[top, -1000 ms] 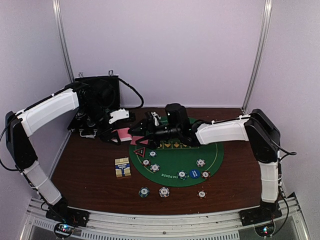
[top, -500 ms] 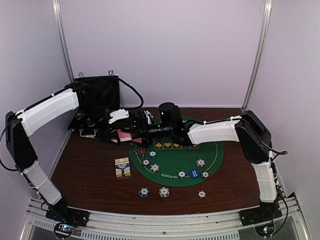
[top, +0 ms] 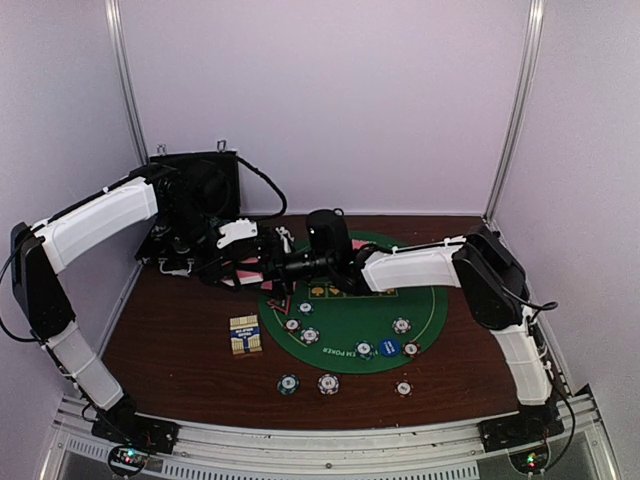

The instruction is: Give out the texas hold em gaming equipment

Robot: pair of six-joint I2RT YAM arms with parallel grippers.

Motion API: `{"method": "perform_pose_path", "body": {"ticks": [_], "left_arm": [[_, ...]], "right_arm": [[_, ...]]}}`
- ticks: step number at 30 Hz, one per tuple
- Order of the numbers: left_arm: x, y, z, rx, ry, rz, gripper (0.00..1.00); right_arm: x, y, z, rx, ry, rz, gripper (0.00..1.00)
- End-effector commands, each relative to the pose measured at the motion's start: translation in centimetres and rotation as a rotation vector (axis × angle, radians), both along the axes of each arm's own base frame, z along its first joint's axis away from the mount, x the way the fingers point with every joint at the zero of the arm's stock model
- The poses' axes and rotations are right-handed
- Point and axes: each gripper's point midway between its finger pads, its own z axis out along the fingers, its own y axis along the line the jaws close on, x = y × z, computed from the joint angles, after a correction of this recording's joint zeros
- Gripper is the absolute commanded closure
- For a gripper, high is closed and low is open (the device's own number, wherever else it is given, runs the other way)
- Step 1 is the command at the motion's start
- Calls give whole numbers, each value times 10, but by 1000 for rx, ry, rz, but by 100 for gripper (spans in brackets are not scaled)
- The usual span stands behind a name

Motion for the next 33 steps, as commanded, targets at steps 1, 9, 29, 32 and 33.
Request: {"method": "perform_pose_path", "body": {"ticks": [1,9,29,32,33], "left_arm": [[6,-6,14,-47,-29,0,100],[5,-6,14,-46,-30,-4,100],[4,-4,19,-50,-46,-6,100],[4,-4,17,-47,-43,-7,100],[4,-4,17,-46,-42,-7,100]], "right_arm": [[-5,8,7,30,-2,34,21],[4,1,-11,-14,36,5,28],[20,-32,-29,-101,53,-48,42],[20,-35,-26,-99,50,-50,43],[20,-36,-24,-95,48,-49,43]]}}
